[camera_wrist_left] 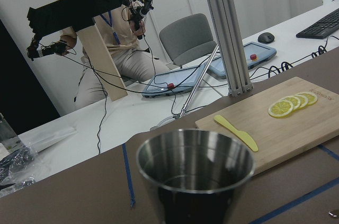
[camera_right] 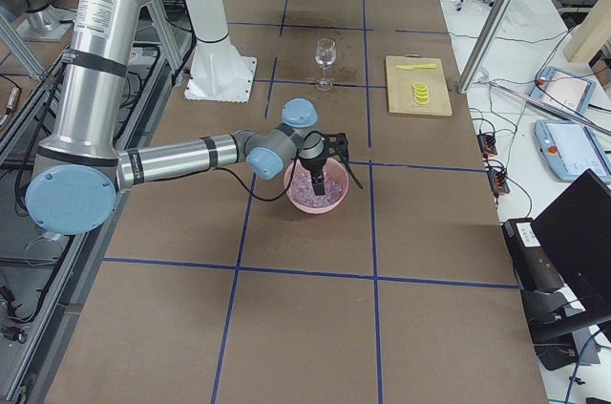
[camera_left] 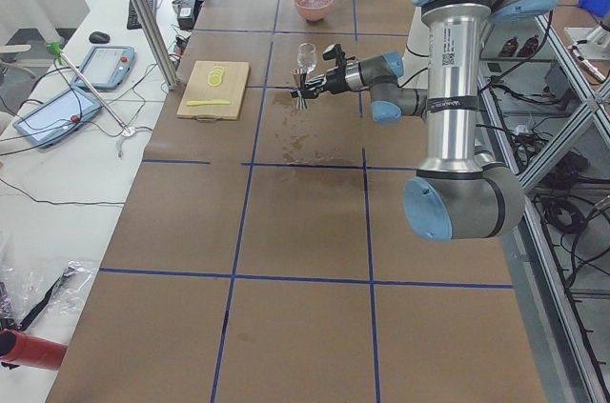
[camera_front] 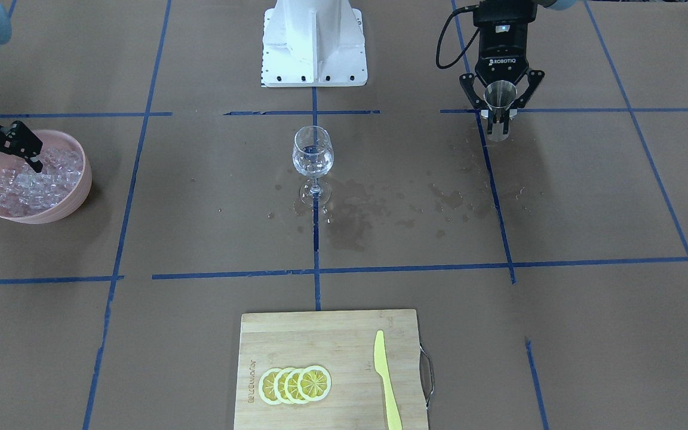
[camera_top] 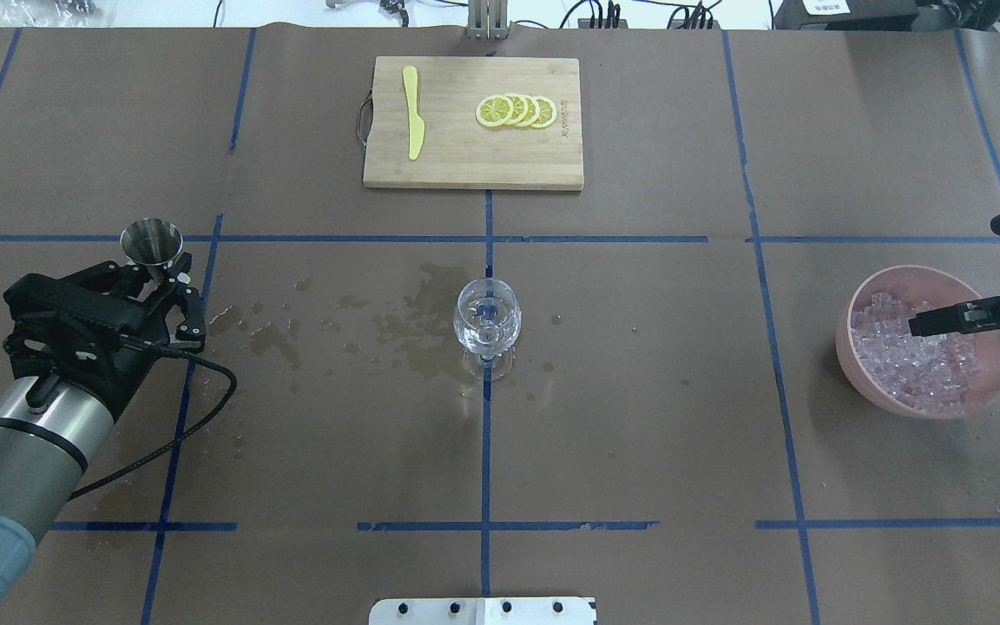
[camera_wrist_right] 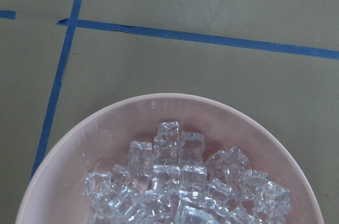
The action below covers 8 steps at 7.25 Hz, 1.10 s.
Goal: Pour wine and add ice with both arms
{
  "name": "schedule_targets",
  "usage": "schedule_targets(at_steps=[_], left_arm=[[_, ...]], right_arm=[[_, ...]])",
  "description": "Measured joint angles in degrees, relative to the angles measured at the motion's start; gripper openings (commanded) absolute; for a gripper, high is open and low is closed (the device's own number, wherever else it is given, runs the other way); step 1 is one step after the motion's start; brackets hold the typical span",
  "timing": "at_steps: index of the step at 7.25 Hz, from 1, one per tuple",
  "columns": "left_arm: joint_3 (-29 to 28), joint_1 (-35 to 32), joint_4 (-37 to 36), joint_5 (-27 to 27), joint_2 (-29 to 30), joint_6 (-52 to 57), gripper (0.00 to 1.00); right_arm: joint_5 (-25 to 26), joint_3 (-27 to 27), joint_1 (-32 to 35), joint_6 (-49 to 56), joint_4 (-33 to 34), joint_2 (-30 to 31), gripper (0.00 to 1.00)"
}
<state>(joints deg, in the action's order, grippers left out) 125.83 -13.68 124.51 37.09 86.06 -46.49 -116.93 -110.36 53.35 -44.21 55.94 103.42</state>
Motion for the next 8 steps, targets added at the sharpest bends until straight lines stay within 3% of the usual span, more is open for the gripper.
schedule_targets(at_steps=[8], left_arm=[[-0.71, 0.03, 0.00, 0.00, -0.11, -1.24, 0.00]], right_arm=[[-0.49, 2.86, -1.20, 0.00, -0.04, -1.31, 0.69]])
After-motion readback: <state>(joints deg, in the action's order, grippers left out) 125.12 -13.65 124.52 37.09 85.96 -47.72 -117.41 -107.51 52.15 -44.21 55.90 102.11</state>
